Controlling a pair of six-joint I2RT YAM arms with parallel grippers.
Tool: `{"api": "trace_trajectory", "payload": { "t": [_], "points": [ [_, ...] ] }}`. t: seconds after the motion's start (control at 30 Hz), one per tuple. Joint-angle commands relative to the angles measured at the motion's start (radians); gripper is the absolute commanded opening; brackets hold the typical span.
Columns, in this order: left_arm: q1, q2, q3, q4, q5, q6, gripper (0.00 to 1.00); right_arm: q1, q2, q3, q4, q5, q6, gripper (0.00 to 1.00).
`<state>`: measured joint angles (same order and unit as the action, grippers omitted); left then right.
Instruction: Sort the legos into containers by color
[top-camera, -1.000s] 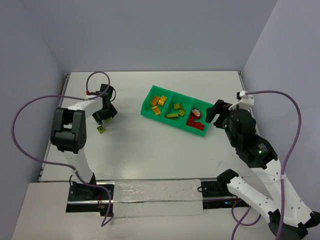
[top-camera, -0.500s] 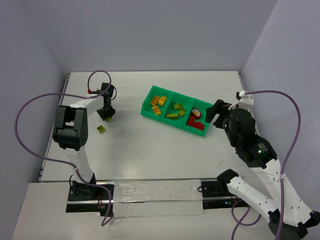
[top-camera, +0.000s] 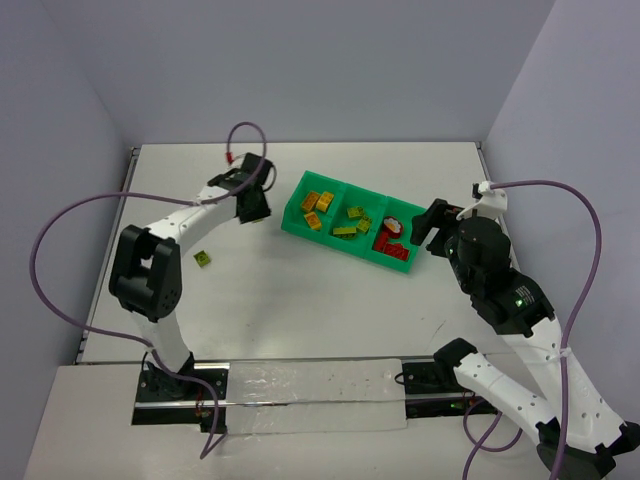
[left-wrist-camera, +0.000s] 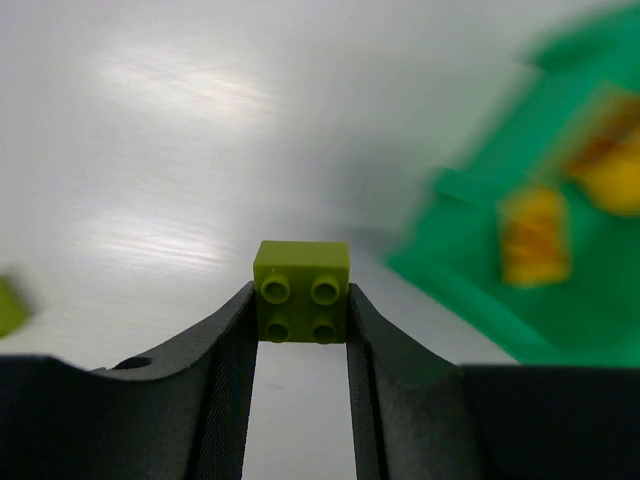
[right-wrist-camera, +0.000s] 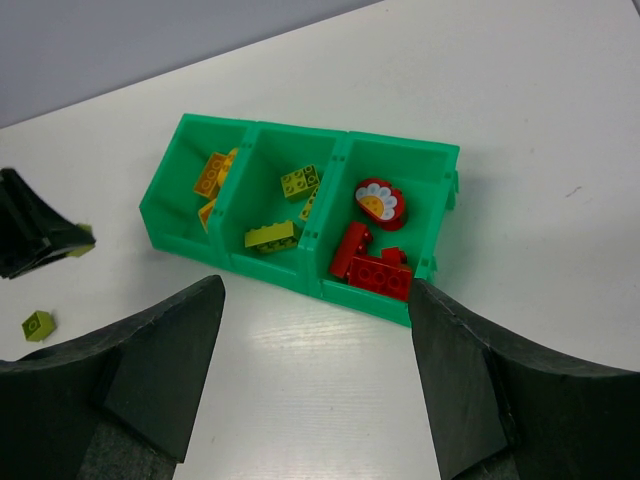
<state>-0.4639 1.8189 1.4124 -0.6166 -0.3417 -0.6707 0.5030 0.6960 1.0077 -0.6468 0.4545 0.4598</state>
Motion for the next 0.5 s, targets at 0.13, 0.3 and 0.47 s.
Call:
{"api": "trace_trajectory", "payload": {
  "t": [0.13,0.3,0.47],
  "points": [
    [-0.306,0.135,0.375,0.002,0.108,0.026,0.00,-0.003,-0.024,0.031,0.006,0.016,0.015,0.81],
    [-0.349,0.284,0.572,-0.014,0.153,0.019,0.00,-0.003,-0.046,0.037,-0.013,0.037,0.011,0.81],
    [-0.351,0.402,0.717,-0.005,0.191,0.000,0.05,-0.003,-0.054,0.040,-0.027,0.046,0.005,0.81]
  ]
}}
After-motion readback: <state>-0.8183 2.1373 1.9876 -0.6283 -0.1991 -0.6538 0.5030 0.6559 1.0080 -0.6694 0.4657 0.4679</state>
